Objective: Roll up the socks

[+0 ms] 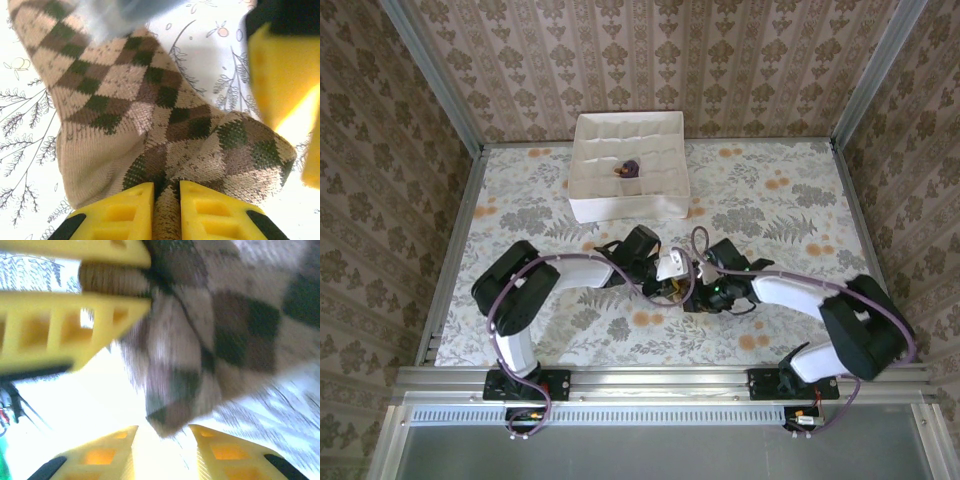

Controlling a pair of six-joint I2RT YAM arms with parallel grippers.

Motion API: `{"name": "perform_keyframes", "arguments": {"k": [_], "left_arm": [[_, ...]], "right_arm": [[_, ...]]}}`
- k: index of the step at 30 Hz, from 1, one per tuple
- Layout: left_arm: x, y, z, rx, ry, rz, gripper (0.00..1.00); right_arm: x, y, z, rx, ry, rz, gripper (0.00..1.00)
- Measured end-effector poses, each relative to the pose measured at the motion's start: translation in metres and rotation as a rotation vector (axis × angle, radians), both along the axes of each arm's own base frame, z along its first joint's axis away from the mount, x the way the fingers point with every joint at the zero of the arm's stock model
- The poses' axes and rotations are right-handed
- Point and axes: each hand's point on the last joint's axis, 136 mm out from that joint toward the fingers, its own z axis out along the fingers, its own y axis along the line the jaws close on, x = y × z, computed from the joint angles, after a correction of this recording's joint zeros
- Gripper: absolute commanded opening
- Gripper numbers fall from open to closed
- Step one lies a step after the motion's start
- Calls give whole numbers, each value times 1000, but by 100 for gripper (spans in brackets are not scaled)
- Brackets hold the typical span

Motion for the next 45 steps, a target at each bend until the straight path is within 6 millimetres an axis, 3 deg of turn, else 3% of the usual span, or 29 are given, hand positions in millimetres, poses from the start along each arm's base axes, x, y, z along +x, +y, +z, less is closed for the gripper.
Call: {"name": "perform_keyframes", "arguments": {"k": [7,10,19,27,33,45], "left_arm": [[1,-3,-3,8,91,22,18],[1,-3,-3,9,113,20,18],[-2,-5,-4,-4,205,-5,18],[-4,-3,-5,-16,307,-24,18],[-11,2,-6,-12,385,-35,18],[-20,8,-8,-18,489,-47,18]], "right_arm": [[7,-22,71,0,-359,-7,34],[0,-22,79,-14,-469,39,36],[-20,-1,44,-123,-625,273,44],[-8,18,30,-213,-767,328,46],[3,13,21,-303,-857,303,48],[7,20,-19,-413,-827,372,47]]}}
